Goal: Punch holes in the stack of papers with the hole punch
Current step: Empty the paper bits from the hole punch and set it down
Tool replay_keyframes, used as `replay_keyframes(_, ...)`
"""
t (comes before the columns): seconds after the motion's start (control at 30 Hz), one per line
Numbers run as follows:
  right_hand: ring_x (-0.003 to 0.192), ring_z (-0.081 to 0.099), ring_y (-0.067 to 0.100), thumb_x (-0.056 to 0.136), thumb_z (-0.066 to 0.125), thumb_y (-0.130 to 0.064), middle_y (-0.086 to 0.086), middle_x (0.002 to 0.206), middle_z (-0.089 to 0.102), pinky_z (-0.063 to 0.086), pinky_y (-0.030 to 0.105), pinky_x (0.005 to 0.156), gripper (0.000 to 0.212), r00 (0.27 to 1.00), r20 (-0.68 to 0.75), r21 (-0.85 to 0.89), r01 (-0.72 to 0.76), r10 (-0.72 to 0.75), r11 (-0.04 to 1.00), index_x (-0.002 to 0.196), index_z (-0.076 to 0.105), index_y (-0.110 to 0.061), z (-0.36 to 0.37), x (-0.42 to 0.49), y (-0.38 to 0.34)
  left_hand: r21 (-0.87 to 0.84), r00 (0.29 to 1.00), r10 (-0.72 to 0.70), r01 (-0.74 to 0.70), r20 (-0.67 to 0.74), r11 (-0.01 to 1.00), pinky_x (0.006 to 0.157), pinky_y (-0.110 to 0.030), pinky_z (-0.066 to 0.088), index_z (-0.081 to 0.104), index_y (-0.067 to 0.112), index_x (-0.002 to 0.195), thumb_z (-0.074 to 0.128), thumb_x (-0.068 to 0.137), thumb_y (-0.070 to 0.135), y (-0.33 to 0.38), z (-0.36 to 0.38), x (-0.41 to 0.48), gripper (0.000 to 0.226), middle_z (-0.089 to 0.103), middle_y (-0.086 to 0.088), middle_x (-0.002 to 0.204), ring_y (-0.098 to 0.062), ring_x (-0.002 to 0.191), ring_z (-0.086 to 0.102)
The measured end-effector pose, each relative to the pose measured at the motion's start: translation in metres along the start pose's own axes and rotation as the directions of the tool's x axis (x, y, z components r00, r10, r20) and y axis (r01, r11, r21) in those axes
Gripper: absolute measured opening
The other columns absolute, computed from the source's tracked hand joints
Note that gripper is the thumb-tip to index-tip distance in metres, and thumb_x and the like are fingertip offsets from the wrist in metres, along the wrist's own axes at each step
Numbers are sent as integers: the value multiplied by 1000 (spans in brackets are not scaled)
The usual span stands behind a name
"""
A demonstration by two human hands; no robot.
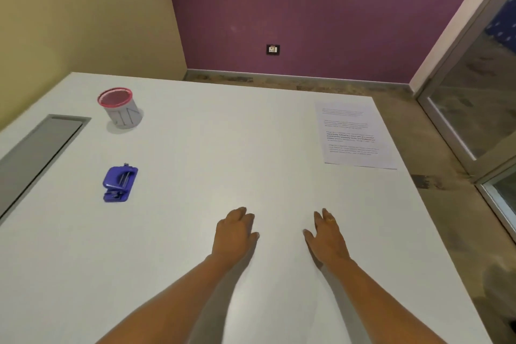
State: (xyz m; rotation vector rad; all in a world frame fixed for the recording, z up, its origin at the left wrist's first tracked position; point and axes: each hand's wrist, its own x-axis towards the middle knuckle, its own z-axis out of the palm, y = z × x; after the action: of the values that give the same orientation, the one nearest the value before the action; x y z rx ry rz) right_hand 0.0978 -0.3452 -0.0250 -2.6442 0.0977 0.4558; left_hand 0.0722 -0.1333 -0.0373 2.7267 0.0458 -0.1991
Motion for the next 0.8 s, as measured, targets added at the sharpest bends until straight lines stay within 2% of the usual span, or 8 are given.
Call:
replay_keyframes(0.1, 146, 4, 21, 97, 41, -32, 8, 158, 5, 14, 32, 118, 61, 998, 33, -46, 62, -60, 997, 147, 17, -9, 23, -17, -37, 48, 1000, -12, 12, -2, 999, 99, -31, 37, 52, 15, 117, 51, 88, 37, -42, -16, -26, 37, 38, 1, 144, -14, 132, 36)
replay_keyframes(0.33, 146, 1, 22, 96, 42, -35, 10, 158, 2, 14, 33, 118, 64, 983, 106, -52, 159, -153, 986, 147, 15, -9, 78, -47, -129, 51, 989, -147, 147, -17, 988, 97, -33, 37, 54, 13, 120, 52, 88, 37, -150, -63, -62, 40, 45, -3, 138, -15, 128, 41)
replay_keyframes(0.47, 146, -1, 20, 95, 43, -36, 9, 158, 1, 16, 34, 117, 65, 972, 149, -53, 193, -183, 980, 147, 15, -10, 103, -54, -174, 29, 979, -204, 204, 4, 979, 104, -36, 34, 50, 16, 129, 53, 88, 37, -204, -88, -72, 45, 38, -1, 145, -18, 135, 33)
replay_keyframes(0.6, 146, -1, 20, 95, 46, -34, 9, 158, 2, 15, 32, 116, 65, 965, 174, -58, 211, -198, 976, 147, 16, -10, 119, -55, -210, 5, 971, -240, 240, 5, 971, 102, -37, 37, 52, 14, 127, 54, 88, 36, -246, -109, -76, 44, 42, -2, 141, -21, 132, 38)
replay_keyframes(0.7, 146, -1, 19, 94, 47, -33, 8, 158, 2, 16, 32, 116, 66, 966, 173, -64, 204, -191, 977, 147, 16, -10, 127, -55, -228, -146, 957, -284, 273, -58, 951, 94, -33, 39, 60, 8, 114, 59, 87, 29, -267, -122, -72, 35, 56, -8, 126, -24, 118, 50)
replay_keyframes(0.8, 146, -1, 20, 94, 46, -32, 9, 158, 2, 18, 33, 115, 66, 969, 177, -98, 190, -171, 977, 148, 15, -10, 131, -55, -238, -375, 915, -389, 327, -104, 867, 90, -28, 41, 63, 2, 112, 60, 86, 21, -280, -141, -58, 32, 64, -15, 118, -27, 110, 58)
